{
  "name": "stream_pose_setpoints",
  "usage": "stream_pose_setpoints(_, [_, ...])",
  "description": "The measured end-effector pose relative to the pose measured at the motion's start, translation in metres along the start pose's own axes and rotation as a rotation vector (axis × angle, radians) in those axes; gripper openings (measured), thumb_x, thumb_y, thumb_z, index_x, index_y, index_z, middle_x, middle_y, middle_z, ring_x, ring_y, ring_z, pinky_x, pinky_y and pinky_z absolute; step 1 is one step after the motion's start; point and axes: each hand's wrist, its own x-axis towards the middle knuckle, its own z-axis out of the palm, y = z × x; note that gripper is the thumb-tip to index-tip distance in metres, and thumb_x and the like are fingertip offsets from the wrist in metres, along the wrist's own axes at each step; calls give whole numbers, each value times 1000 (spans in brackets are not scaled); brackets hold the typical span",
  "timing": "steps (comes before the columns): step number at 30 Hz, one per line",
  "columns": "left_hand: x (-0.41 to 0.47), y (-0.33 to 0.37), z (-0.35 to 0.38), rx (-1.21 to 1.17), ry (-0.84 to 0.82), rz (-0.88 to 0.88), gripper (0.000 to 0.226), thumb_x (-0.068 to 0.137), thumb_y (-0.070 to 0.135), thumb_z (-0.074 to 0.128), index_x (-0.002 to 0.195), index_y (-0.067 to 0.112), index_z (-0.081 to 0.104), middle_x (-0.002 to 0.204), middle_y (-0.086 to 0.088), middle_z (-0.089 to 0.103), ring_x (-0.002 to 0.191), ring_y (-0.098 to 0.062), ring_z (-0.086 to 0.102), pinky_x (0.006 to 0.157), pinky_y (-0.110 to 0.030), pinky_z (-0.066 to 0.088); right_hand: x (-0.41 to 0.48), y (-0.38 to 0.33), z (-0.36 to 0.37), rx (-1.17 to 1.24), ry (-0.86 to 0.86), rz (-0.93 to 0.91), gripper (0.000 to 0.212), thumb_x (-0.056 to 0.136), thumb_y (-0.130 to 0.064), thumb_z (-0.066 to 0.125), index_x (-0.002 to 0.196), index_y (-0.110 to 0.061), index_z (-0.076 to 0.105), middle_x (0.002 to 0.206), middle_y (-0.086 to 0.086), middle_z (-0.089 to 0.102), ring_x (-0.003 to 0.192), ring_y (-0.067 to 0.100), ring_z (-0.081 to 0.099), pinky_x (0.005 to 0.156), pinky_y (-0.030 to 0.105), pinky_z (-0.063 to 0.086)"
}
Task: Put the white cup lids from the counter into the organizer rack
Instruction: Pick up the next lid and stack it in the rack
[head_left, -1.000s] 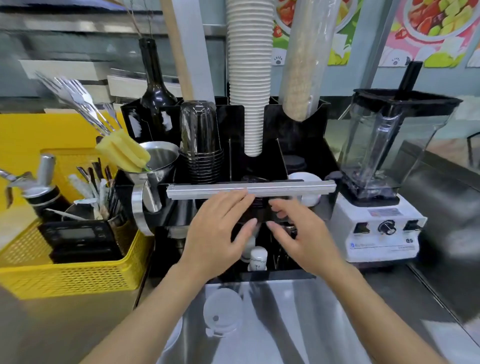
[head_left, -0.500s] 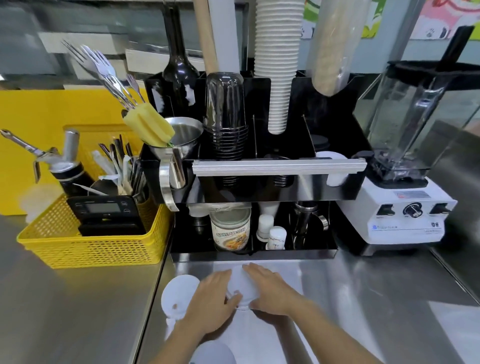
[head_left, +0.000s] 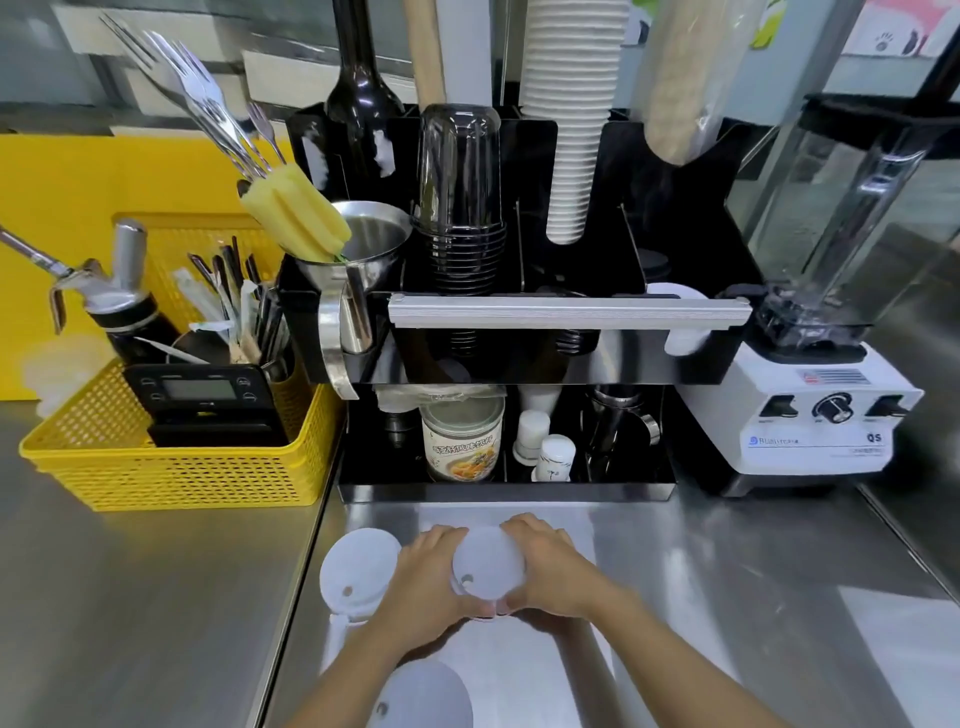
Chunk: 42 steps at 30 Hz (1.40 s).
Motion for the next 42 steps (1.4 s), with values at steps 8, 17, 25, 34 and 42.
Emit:
stream_pose_setpoints(8, [5, 53, -57, -278, 144, 181, 71, 62, 25, 83, 122, 31, 45, 123, 18, 45, 114, -4, 44, 86, -2, 34, -30, -38, -67, 294, 315, -146, 70, 53, -52, 79, 107, -41, 36, 113, -10, 44, 109, 11, 44, 90, 26, 42])
stream_pose_setpoints(17, [11, 188, -154, -199, 267, 577, 66, 72, 14, 77, 129, 27, 46, 117, 28, 44, 110, 13, 40, 89, 5, 26, -93, -75, -192, 235, 707, -337, 75, 63, -54, 76, 123, -45, 33, 118, -34, 29, 120, -1, 34, 101, 17, 31])
stream_pose_setpoints(25, [63, 274, -180, -142, 285, 805, 43, 75, 5, 71, 114, 18, 61, 130, 7, 48, 117, 4, 39, 95, 2, 24, -106, -76, -285, 99, 875, -250, 85, 66, -44, 78, 132, -14, 34, 130, 1, 37, 125, 19, 35, 107, 35, 34])
stream_pose_setpoints(34, [128, 289, -163, 73, 135, 744, 44, 82, 14, 66, 123, 19, 53, 139, -1, 43, 127, -12, 38, 99, -17, 27, -69, -39, -318, -176, 735, -28, 79, 74, -47, 68, 137, -17, 31, 133, 10, 39, 125, 28, 35, 98, 36, 29])
stream_pose_setpoints(42, [150, 276, -149, 270, 57, 652, 40, 87, 15, 60, 125, 21, 50, 128, 2, 57, 106, -14, 55, 92, -28, 44, -32, -14, -320, -417, 511, 128, 84, 68, -70, 56, 128, -12, 41, 121, 7, 43, 118, 24, 33, 97, 36, 20])
